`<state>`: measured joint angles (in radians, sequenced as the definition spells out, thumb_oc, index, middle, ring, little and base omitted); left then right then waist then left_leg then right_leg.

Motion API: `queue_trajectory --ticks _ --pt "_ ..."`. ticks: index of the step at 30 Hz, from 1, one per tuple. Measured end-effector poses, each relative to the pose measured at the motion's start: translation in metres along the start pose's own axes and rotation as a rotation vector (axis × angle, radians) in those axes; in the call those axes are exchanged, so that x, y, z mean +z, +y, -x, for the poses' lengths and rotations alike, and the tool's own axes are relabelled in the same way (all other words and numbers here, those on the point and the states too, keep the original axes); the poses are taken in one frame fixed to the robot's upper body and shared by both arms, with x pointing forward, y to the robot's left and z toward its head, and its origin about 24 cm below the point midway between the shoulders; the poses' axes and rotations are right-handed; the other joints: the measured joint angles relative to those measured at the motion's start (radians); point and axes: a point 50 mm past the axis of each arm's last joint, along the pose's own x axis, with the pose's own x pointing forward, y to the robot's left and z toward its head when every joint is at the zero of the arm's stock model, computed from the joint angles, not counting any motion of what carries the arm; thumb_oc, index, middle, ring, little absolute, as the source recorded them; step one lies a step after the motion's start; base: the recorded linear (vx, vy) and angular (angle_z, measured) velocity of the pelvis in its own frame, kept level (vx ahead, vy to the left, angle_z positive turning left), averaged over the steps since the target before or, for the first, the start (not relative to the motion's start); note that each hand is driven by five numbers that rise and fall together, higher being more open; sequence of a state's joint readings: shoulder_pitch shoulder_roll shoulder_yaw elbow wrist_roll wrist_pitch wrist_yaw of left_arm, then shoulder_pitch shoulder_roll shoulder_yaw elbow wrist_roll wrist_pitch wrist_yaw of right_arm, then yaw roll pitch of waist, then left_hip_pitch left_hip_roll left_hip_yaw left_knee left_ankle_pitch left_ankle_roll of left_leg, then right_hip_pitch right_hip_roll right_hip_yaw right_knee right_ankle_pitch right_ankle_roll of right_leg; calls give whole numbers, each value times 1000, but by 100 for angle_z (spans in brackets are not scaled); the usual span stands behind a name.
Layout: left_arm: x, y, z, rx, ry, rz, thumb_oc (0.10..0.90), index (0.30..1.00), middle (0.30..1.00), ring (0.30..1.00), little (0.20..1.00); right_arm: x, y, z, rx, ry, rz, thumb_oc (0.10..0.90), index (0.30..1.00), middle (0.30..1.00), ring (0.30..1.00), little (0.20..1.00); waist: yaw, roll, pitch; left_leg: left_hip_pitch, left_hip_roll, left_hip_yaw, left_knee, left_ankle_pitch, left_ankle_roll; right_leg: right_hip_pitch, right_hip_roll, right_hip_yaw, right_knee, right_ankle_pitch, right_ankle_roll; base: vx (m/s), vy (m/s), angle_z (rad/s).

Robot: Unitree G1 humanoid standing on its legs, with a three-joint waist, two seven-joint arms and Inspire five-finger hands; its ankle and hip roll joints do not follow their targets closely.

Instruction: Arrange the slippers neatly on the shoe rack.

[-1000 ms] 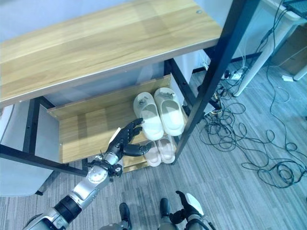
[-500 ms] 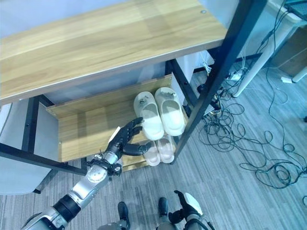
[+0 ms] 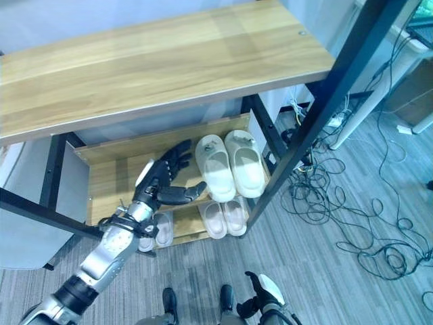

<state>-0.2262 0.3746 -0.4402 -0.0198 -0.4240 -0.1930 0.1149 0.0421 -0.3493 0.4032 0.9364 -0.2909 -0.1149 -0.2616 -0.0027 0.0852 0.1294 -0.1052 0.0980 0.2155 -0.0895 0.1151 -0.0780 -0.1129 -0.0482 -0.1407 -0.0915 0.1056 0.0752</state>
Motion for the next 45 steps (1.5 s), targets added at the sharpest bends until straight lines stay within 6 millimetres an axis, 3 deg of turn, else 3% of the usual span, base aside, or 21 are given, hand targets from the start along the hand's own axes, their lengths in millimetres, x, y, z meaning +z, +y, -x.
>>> queue_trajectory --ticks 2,5,10,15,22,23,32,37,45 --pt "-1 5 7 0 11 3 800 900 900 900 900 -1 1 0 12 6 2 800 900 900 900 900 21 -3 0 8 -1 -5 0 0 0 12 -1 -6 0 0 0 13 31 7" --pt "-7 15 24 10 53 -13 800 900 900 900 900 -1 3 0 27 7 3 800 900 900 900 900 22 -11 -4 19 -1 -12 0 0 0 27 -2 -18 0 -4 2 19 24 8" --pt "-27 40 68 73 198 -29 800 900 900 900 900 -8 9 2 60 43 11 800 900 900 900 900 48 -43 -28 26 -5 -18 0 0 0 35 -6 -22 -1 -7 1 8 17 3" --pt "-38 52 96 94 314 -58 800 900 900 900 900 -13 16 7 87 58 10 800 900 900 900 900 67 -66 -46 33 -13 -36 0 -3 -4 53 -16 -41 -1 -13 9 13 19 12" --pt "-53 63 129 131 442 -78 800 900 900 900 900 -20 20 10 117 86 13 800 900 900 900 900 90 -69 -75 48 -17 -42 -2 -5 -5 71 -19 -47 -1 -15 9 5 6 2" --pt "-65 68 147 157 528 -85 800 900 900 900 900 -25 22 12 127 107 16 800 900 900 900 900 98 -69 -86 55 -18 -45 -3 -5 -5 81 -20 -49 -1 -15 9 2 20 4" --pt "-111 89 222 210 921 -228 800 900 900 900 900 -29 25 15 149 117 15 800 900 900 900 900 97 -84 -121 54 -19 -56 -5 -6 -3 84 -21 -60 -3 -17 6 1 19 4" --pt "-150 83 254 241 1155 -299 800 900 900 900 900 -35 27 17 157 144 11 800 900 900 900 900 89 -85 -135 52 -27 -59 -4 -7 -1 83 -30 -70 -2 -18 6 8 35 4" --pt "-179 62 268 230 1327 -342 800 900 900 900 900 -43 27 17 157 204 3 800 900 900 900 900 72 -88 -141 54 -26 -57 -2 -7 -1 85 -29 -70 -1 -18 6 0 8 0"
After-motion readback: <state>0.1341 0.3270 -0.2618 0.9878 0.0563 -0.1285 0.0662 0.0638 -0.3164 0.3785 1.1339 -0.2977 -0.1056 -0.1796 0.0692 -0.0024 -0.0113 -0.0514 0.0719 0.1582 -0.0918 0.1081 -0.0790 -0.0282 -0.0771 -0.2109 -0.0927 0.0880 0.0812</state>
